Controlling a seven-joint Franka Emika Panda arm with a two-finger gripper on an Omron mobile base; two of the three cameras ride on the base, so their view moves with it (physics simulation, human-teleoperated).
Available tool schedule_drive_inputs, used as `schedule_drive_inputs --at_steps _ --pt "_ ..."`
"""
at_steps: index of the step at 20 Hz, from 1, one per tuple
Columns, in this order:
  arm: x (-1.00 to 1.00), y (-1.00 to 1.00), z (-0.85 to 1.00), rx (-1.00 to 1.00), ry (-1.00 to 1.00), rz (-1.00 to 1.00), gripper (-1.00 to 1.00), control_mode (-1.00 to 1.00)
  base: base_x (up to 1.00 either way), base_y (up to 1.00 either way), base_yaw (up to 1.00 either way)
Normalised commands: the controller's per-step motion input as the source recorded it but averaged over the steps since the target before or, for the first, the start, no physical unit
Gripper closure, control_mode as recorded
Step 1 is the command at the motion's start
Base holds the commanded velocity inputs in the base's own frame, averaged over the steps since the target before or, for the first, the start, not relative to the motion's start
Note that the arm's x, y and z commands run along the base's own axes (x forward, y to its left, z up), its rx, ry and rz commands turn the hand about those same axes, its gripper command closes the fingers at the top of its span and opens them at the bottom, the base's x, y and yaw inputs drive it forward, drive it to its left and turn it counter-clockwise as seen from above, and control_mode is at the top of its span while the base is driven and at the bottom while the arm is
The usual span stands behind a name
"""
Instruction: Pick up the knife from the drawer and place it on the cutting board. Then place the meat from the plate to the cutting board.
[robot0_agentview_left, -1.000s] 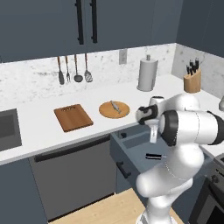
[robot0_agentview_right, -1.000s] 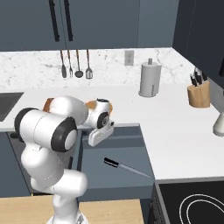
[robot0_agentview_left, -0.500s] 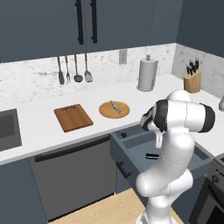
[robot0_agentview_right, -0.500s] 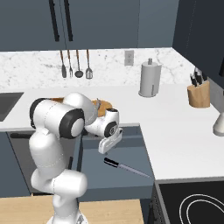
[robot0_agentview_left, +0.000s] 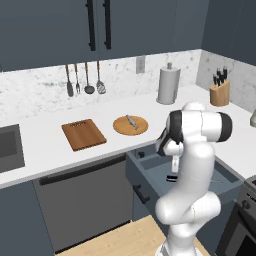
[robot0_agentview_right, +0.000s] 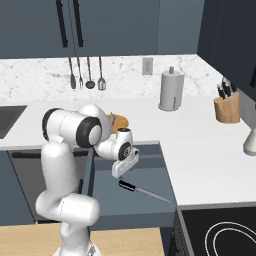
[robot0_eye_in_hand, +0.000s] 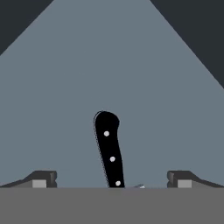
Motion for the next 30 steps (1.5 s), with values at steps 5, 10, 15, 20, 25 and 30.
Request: schedule_drive_inputs --at_steps 5,10,15,20,25,30 --pt "0.08 0.03 -0.33 -0.03 -0.02 0.0 -1.0 -1.0 0.0 0.0 0.0" --pt "-0.05 -0.02 -0.27 0.0 0.0 0.0 -1.0 -1.0 0.0 0.0 0.0" --pt "0.0 0.0 -0.37 -0.03 0.0 0.0 -1.0 -1.0 0.0 0.0 0.0" --pt "0.0 -0.06 -0.34 -0.01 0.0 0.0 -1.0 -1.0 0.0 0.0 0.0" --pt "0.0 -0.05 -0.44 0.0 0.0 0.0 -1.0 -1.0 0.0 0.0 0.0" --pt "-0.11 0.0 -0.93 -0.04 0.0 0.04 1.0 -1.0 0.0 0.0 0.0"
